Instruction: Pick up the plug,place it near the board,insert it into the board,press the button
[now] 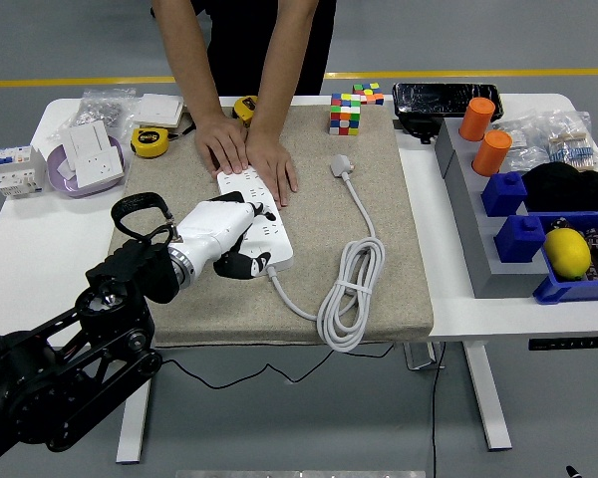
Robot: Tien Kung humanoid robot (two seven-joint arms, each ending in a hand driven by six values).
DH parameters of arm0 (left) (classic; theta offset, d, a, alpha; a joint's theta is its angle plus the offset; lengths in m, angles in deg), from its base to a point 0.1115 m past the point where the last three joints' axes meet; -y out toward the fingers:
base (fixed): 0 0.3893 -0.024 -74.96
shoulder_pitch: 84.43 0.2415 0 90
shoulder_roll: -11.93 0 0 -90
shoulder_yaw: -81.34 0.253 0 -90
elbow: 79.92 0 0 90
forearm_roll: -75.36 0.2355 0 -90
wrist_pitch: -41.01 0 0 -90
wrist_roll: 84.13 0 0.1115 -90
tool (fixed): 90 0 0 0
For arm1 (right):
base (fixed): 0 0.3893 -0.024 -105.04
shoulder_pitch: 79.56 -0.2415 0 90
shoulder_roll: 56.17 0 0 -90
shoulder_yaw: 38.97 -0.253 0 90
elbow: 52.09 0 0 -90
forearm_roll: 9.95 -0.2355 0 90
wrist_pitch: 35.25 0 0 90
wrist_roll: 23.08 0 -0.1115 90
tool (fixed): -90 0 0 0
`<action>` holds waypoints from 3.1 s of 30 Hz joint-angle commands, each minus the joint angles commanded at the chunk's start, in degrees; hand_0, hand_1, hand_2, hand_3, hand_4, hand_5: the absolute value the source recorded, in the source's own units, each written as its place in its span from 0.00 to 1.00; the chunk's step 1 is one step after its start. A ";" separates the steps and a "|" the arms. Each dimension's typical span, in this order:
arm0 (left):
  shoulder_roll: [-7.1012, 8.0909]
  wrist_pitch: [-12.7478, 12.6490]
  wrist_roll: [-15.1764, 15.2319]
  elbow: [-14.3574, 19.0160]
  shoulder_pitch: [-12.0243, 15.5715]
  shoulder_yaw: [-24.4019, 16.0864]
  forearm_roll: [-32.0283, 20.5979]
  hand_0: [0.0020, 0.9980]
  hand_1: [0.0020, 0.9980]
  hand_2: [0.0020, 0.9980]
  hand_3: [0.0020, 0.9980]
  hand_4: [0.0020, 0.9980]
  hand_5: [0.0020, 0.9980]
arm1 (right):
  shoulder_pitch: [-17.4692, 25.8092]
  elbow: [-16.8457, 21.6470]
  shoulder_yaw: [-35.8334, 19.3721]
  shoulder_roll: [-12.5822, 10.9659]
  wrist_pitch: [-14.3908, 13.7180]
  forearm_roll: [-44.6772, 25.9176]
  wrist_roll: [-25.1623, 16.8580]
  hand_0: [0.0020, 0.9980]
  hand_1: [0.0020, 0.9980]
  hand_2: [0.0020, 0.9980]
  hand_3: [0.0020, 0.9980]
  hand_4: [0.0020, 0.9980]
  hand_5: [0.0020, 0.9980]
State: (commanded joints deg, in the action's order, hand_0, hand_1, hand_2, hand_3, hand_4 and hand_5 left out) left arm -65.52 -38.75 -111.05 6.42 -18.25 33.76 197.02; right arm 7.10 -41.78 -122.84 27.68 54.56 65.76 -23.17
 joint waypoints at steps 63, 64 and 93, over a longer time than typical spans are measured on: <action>-2.40 -1.03 8.35 5.28 3.18 -14.25 -7.33 0.17 0.06 0.17 0.63 0.43 0.02 | 0.10 0.00 -0.20 0.22 -0.07 -0.07 0.08 0.96 0.84 0.78 0.80 1.00 1.00; -2.94 -2.80 10.24 5.23 3.35 -15.63 -9.25 0.39 0.43 0.47 0.60 0.82 0.15 | 0.12 0.00 -0.25 0.25 -0.07 -0.02 0.10 0.96 0.84 0.79 0.80 1.00 1.00; -7.38 -16.86 24.91 -31.83 -6.95 -20.53 -31.55 1.00 1.00 0.97 0.95 1.00 0.38 | -0.32 0.00 0.70 -0.03 -0.02 -0.12 0.24 0.96 0.84 0.79 0.80 1.00 1.00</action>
State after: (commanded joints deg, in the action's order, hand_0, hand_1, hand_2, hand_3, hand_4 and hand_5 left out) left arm -72.90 -55.61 -86.14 -25.41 -25.20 13.23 165.48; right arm 6.79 -41.78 -122.14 27.65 54.54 65.64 -22.93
